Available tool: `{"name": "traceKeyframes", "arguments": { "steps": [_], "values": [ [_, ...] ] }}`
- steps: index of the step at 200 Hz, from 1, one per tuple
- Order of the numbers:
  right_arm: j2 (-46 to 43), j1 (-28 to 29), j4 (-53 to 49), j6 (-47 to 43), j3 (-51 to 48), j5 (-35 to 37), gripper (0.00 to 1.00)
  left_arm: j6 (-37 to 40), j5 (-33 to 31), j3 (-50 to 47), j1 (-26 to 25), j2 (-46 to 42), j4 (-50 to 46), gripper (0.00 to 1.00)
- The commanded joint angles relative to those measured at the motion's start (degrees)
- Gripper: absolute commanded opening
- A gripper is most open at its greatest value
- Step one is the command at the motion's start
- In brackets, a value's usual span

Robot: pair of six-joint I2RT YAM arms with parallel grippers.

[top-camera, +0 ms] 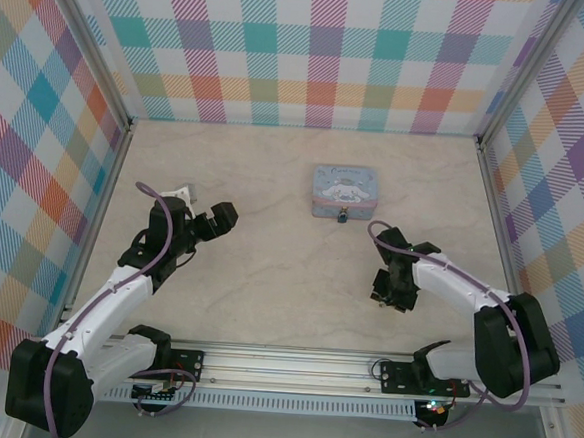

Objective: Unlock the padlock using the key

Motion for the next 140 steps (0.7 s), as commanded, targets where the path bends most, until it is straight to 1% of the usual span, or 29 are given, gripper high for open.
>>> {"name": "traceKeyframes", "arguments": {
  "steps": [1, 37, 51, 64, 109, 123, 140],
  "values": [
    [1.4, 0.5, 0.9, 1.3, -0.9, -1.2, 0.40, 0.7, -0.5, 1.3, -0.6, -0.9, -0.6, 1.00],
    [2.5, 1.2, 2.0, 1.6, -1.7, -1.9, 0.37, 0.8, -0.7, 1.1, -0.7, -1.2, -0.8, 1.00],
    [3.0, 1.4, 2.6, 1.7, -2.0, -2.0, 0.33, 0.7, -0.9, 1.1, -0.6, -1.1, -0.8, 1.00],
    [3.4, 1.5, 2.8, 1.7, -2.1, -2.2, 0.32, 0.7, -0.9, 1.2, -0.6, -1.2, -0.8, 1.00],
    [3.8, 2.1, 3.1, 1.5, -1.9, -2.4, 0.21, 0.7, -1.0, 1.3, -0.6, -1.1, -1.0, 1.00],
    [3.7, 2.3, 2.9, 1.4, -1.5, -2.3, 0.18, 0.7, -1.0, 1.4, -0.7, -1.1, -1.0, 1.00],
    [3.5, 2.5, 2.6, 1.3, -1.1, -1.9, 0.17, 0.7, -1.0, 1.4, -0.7, -1.2, -1.1, 1.00]
  ]
}}
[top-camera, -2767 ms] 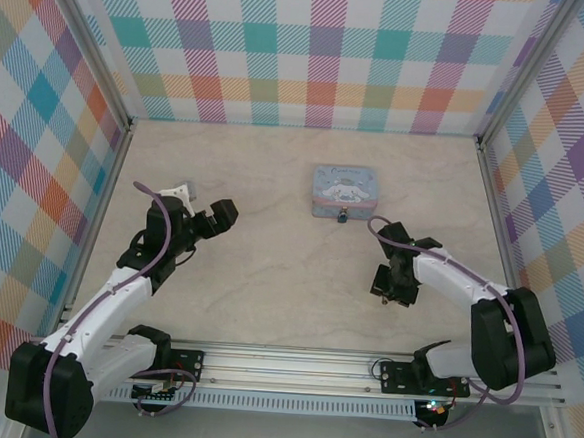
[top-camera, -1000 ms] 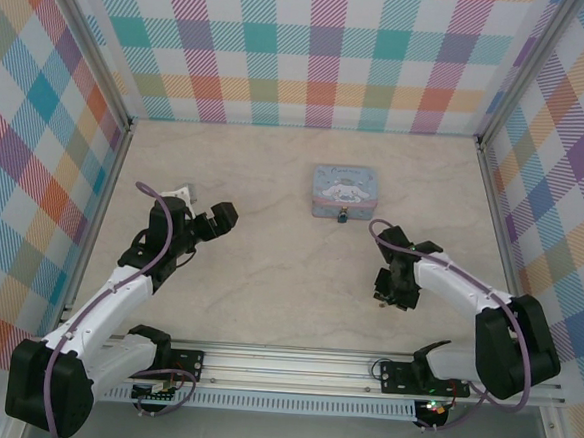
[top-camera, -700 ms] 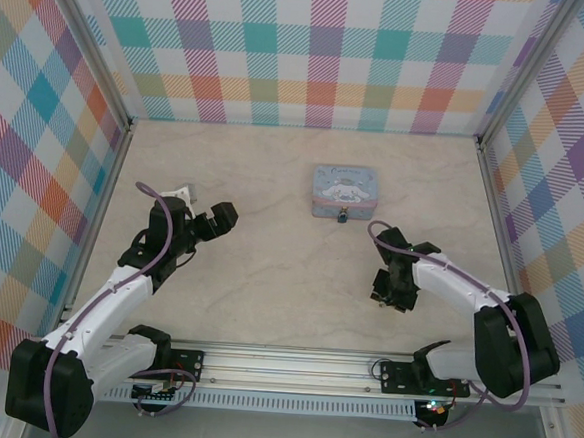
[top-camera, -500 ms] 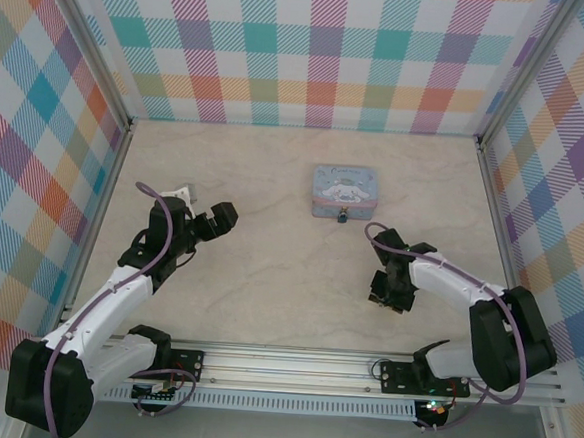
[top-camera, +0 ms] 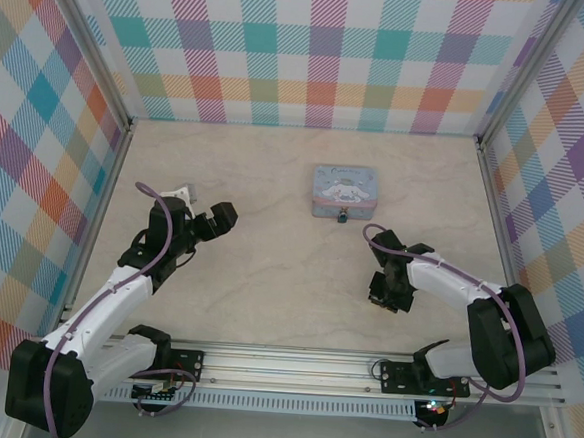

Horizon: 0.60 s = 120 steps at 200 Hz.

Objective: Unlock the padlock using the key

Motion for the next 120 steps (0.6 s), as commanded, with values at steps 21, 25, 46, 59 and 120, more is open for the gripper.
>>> {"name": "traceKeyframes", "arguments": {
  "steps": [21, 25, 46, 59, 120],
  "values": [
    [1.2, 1.1, 0.3, -0.3, 0.2, -1.0, 0.14, 0.7, -0.6, 1.4, -0.6, -1.1, -1.0, 1.00],
    [1.2, 1.1, 0.3, -0.3, 0.3, -0.9, 0.13, 0.7, -0.6, 1.4, -0.6, -1.2, -1.0, 1.00],
    [1.1, 1.4, -0.1, -0.4, 0.8, -0.5, 0.11, 0.7, -0.7, 1.4, -0.6, -1.3, -1.1, 1.00],
    [1.0, 1.5, -0.4, -0.6, 1.1, -0.2, 0.10, 0.7, -0.7, 1.5, -0.6, -1.2, -1.1, 1.00],
    [0.1, 2.1, -1.1, -0.9, 2.1, 0.6, 0.00, 0.8, -0.7, 1.5, -0.6, -1.2, -1.1, 1.00]
  ]
}}
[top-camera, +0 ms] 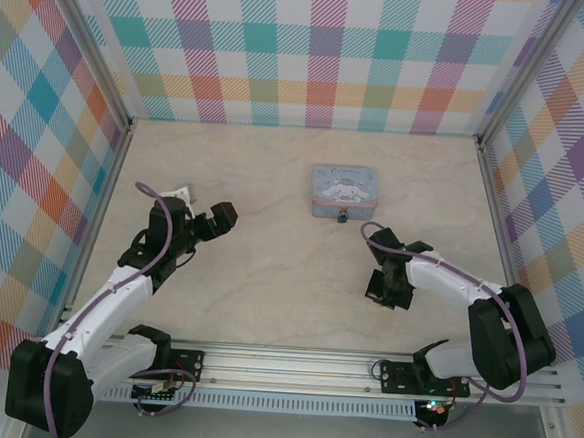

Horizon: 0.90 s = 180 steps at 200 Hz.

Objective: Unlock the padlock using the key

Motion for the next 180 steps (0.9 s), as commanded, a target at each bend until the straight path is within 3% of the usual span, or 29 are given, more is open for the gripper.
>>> {"name": "traceKeyframes", "arguments": {
  "steps": [1, 53, 102, 140, 180],
  "values": [
    [0.1, 1.0, -0.1, -0.7, 0.7, -0.9, 0.00, 0.8, -0.7, 1.5, -0.6, -1.2, -1.1, 1.00],
    [-9.5, 1.8, 9.6, -5.5, -0.8, -4.4, 0.00, 0.7, 2.3, 2.9, -0.7, -2.4, -1.3, 1.00],
    [-19.7, 2.0, 29.0, -17.8, -1.2, -16.0, 0.00, 0.7, 18.5, 5.5, -1.0, -2.2, 6.2, 0.94],
    [-21.1, 2.5, 39.1, -27.4, 1.1, -23.9, 0.00, 3.6, 32.0, 10.8, -3.8, 1.1, 9.1, 0.78],
    [-18.2, 4.2, 38.9, -32.8, 6.3, -26.4, 0.00, 7.8, 37.6, 15.4, -9.1, 5.2, 7.9, 0.61]
  ]
}}
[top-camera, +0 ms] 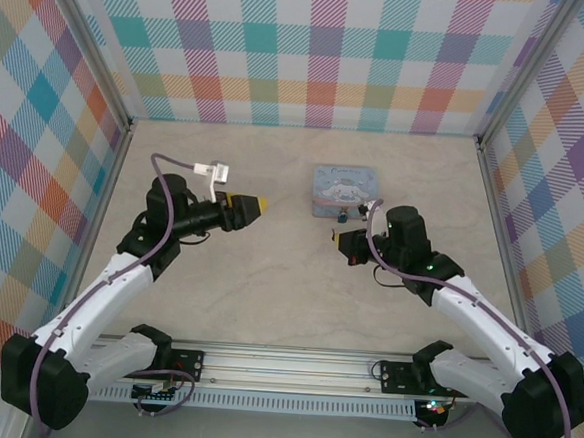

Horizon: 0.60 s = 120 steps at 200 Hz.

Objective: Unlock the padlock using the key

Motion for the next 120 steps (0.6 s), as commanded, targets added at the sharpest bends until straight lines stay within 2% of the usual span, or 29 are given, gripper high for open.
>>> {"name": "traceKeyframes", "arguments": {
  "steps": [1, 21, 42, 120],
  "values": [
    [1.5, 1.1, 3.8, -6.2, 4.0, -4.1, 0.00, 3.8, 7.1, 3.1, -3.0, 2.3, 1.1, 0.60],
    [2.7, 2.5, 4.0, -6.5, 5.3, -4.4, 0.00, 5.2, 8.0, 4.8, -6.0, 5.3, 0.8, 0.52],
    [3.7, 4.3, 4.4, -6.5, 6.3, -4.1, 0.00, 6.0, 7.5, 6.1, -8.4, 8.2, 0.8, 0.49],
    [6.1, 7.7, 5.8, -5.6, 8.8, -4.7, 0.00, 8.2, 7.8, 9.4, -12.4, 14.4, 0.5, 0.33]
  ]
}}
